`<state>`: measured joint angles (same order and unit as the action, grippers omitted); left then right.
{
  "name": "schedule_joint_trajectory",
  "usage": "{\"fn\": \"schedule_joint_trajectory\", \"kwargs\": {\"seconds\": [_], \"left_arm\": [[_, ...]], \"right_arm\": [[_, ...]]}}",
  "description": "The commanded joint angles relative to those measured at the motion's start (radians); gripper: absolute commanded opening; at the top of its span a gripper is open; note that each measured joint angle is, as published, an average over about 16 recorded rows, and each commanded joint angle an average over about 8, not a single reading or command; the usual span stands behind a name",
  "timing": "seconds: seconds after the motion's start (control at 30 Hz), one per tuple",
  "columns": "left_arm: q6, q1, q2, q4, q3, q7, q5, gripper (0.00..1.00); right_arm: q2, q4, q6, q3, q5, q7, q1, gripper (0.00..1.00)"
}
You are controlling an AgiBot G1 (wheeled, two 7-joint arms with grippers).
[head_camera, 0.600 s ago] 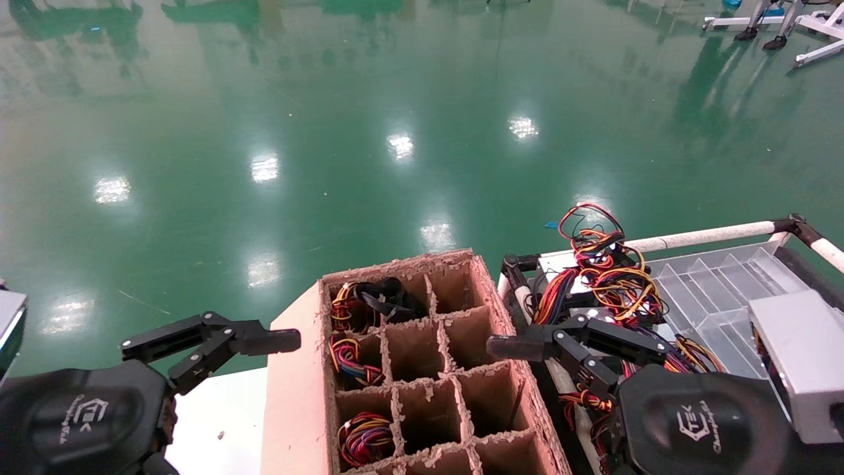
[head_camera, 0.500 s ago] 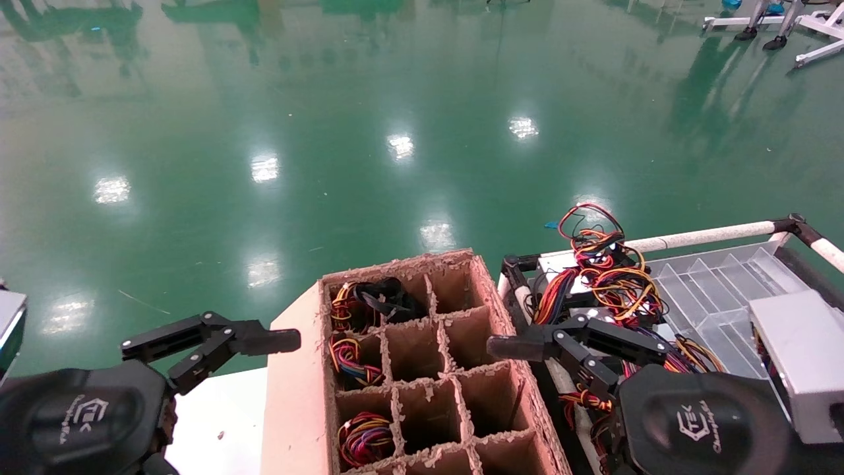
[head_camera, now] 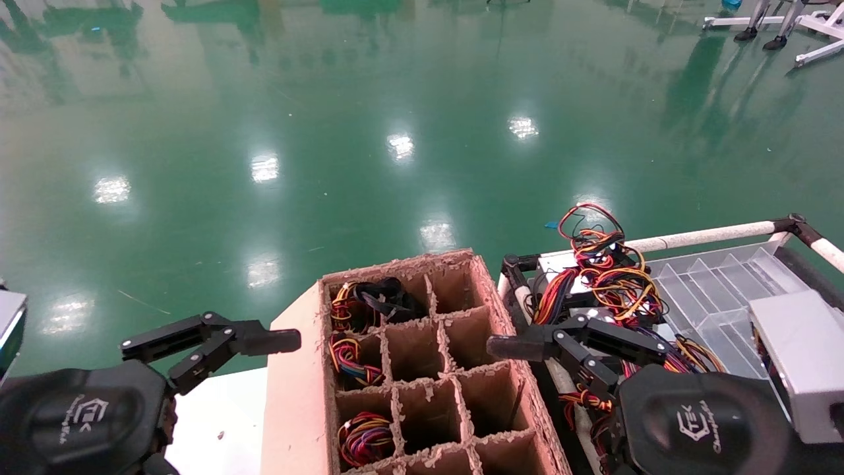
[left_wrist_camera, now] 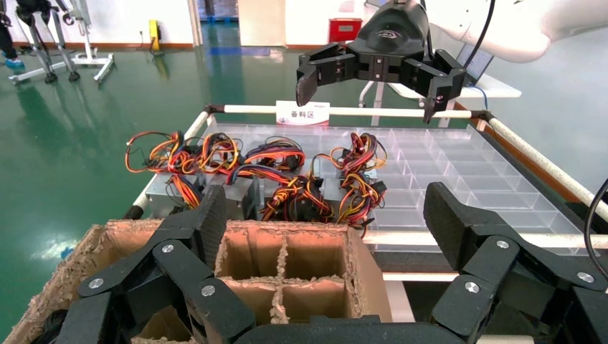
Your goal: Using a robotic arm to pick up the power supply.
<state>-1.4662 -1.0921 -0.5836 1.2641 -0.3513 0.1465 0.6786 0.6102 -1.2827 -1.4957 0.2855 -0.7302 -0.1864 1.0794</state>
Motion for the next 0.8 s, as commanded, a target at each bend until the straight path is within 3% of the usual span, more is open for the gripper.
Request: {"fn": "schedule_joint_trajectory", "kwargs": {"seconds": [0.03,0.47,0.8], "left_arm": [[0.000,0.000,0.000,0.000,0.000,0.000,0.000,0.00],[0.000,0.000,0.000,0.000,0.000,0.000,0.000,0.00],[0.000,0.000,0.000,0.000,0.000,0.000,0.000,0.00]], "right_arm": [[0.000,0.000,0.000,0.000,0.000,0.000,0.000,1.00],[0.004,0.006,0.010,0.003,-0.011,0.000,0.000,1.00],[0.102,0.088,0.123,0.102,-0.240,-0.015,0.098,1.00]]}}
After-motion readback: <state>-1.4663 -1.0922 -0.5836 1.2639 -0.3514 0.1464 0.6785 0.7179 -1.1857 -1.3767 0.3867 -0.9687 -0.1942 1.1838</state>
